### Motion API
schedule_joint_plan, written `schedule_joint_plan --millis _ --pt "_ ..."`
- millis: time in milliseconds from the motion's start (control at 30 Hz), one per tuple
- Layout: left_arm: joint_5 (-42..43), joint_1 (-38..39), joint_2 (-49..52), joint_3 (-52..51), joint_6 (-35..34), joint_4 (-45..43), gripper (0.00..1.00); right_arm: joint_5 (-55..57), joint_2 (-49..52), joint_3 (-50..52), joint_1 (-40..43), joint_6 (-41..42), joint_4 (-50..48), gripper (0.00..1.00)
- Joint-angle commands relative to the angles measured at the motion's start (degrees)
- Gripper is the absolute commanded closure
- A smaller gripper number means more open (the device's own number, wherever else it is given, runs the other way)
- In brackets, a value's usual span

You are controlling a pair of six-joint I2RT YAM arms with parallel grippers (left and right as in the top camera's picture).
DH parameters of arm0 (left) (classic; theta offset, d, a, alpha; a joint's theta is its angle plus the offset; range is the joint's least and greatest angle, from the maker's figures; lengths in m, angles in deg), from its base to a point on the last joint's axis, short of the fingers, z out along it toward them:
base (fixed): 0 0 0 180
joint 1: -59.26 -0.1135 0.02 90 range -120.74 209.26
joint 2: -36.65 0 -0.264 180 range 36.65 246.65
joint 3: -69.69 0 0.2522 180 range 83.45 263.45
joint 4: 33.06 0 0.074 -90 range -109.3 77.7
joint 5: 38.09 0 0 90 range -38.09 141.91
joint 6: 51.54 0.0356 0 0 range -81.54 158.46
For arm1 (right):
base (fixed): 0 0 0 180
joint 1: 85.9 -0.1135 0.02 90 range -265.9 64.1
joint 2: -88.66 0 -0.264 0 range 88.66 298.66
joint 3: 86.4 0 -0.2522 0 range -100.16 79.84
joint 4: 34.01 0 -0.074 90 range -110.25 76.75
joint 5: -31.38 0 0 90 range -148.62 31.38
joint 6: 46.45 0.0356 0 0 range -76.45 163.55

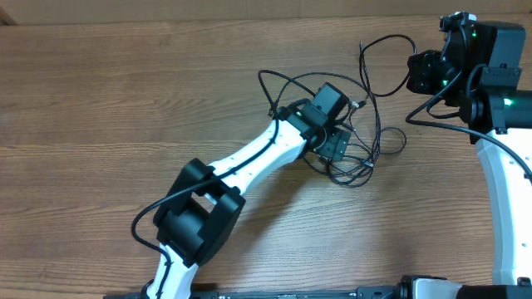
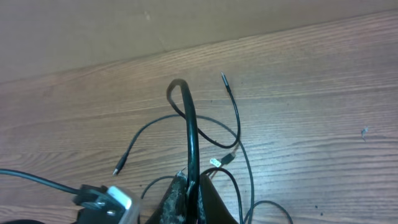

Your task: Untangle cables

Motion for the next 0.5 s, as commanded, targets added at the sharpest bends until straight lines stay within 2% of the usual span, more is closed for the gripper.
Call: schedule_joint_plan --millis 0,167,267,333,367,400,467 --pt "-3.2 0.5 3.0 -0.3 1.9 -0.1 0.05 0.5 -0.5 0.0 0.1 0.1 0.1 0.96" --pt "7.3 0.5 5.0 -0.3 6.6 -2.0 0.05 0.5 -0.5 0.0 0.1 0.2 0.3 0.96" --pt "6.6 0.5 6.5 -0.3 6.3 -2.1 0.09 0.5 -0.5 0.0 0.1 0.2 0.3 0.96" --pt "6.6 0.5 7.7 -0.3 6.3 -2.1 0.17 0.5 -0.5 0.0 0.1 0.2 0.3 0.96" --pt "6.4 0.5 8.5 -0.3 6.4 -2.1 0.27 0.5 -0.5 0.0 0.1 0.2 0.4 0.96" --pt "5.5 0.5 9.3 -0.3 6.4 -1.8 0.45 0.5 -0.5 0.0 0.1 0.2 0.5 0.96" --pt "2.9 0.5 10.4 -0.3 6.4 -0.9 0.7 0.5 -0.5 0.0 0.1 0.2 0.5 0.96"
